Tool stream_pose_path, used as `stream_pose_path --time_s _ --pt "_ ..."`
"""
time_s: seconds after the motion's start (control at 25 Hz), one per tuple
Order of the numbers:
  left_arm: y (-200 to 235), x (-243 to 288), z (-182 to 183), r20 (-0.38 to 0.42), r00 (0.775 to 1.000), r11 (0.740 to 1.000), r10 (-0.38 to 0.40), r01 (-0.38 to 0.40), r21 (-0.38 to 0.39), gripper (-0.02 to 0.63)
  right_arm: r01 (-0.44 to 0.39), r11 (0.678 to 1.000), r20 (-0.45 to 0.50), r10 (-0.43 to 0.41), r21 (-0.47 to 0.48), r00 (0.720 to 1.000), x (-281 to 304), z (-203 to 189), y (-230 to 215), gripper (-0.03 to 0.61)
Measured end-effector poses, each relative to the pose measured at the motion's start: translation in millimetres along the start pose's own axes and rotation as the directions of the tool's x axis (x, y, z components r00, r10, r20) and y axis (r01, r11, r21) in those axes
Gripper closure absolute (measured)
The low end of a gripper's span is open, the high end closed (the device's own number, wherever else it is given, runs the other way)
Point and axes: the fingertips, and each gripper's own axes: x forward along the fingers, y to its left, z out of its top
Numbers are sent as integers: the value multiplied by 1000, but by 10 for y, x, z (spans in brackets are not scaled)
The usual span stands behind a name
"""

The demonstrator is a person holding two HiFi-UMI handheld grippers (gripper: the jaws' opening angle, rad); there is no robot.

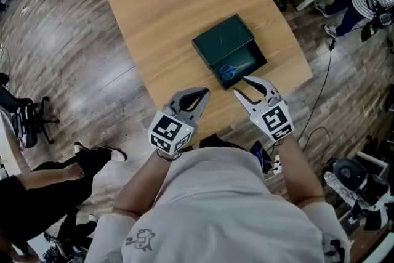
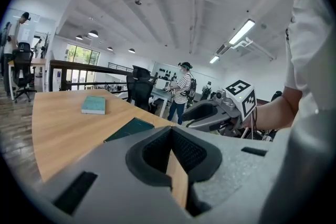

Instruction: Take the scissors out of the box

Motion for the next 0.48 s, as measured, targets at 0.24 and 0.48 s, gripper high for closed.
stream_pose_path --time_s 0.24,0.48 --pt "92 194 -188 -43 999 999 16 -17 -27 609 -113 993 -79 109 -44 991 247 -233 -102 442" --pt "97 410 -375 -116 993 999 20 -15 37 609 -188 978 -144 174 -87 974 495 -473 -199 451"
